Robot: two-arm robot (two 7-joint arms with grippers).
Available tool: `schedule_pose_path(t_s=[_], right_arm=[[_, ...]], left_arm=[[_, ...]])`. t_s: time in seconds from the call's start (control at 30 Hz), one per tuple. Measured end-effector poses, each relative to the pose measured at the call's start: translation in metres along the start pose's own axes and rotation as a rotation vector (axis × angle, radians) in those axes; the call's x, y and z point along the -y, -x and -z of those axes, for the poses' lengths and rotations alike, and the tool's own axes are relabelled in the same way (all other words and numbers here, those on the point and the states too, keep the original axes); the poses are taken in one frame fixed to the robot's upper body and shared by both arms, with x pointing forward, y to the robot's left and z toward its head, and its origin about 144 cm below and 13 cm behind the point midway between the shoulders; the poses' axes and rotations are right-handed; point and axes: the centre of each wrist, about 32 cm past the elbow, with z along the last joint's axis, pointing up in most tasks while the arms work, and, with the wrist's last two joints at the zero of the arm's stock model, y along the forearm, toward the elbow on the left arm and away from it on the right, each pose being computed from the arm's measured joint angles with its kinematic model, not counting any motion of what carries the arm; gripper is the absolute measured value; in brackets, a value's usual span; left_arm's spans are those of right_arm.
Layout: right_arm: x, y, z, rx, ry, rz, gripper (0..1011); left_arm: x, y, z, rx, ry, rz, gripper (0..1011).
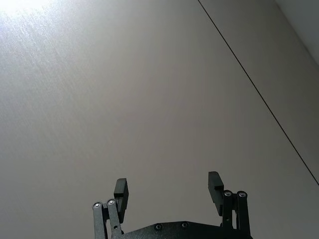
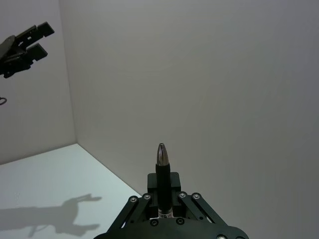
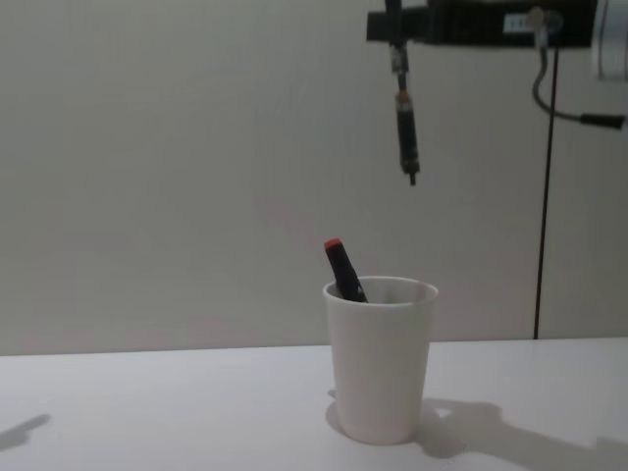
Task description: Place the pen into the pen holder.
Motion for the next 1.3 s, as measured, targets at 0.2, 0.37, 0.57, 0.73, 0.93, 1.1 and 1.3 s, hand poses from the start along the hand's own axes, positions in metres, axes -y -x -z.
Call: schedule_pose_path(t_s=[0.2,0.37,0.57,0.73,0.93,1.1,1.3], right_arm=[[-0.008,0.000,0.015,-0.016,0.028,-0.006,132],[-0.011,0.001,0.024,-0.025,0.050,-0.009,132],[-0.013,0.002,0.035,-0.035,0.089,-0.011,132],[-0.013,0.002,0.044,-0.040,0.122,-0.008,132],[-0.011,0.001,0.052,-0.047,0.145,0.003,132],[-0.011,0.001,0.055,-0.050,0.154,0.009,154],[-0.010,0.000,0.059,-0.051,0.162,0.014,305]], left_arm=[[0.000,0.000,0.000,0.000,0.000,0.000,1001],[0.000,0.000,0.000,0.000,0.000,0.000,1001],[0.000,0.000,0.000,0.000,0.000,0.000,1001],[0.000,0.000,0.000,0.000,0.000,0.000,1001],[0.000,0.000,0.000,0.000,0.000,0.000,1001],[0.000,0.000,0.000,0.000,0.000,0.000,1001],[0.000,0.000,0.000,0.000,0.000,0.000,1001]])
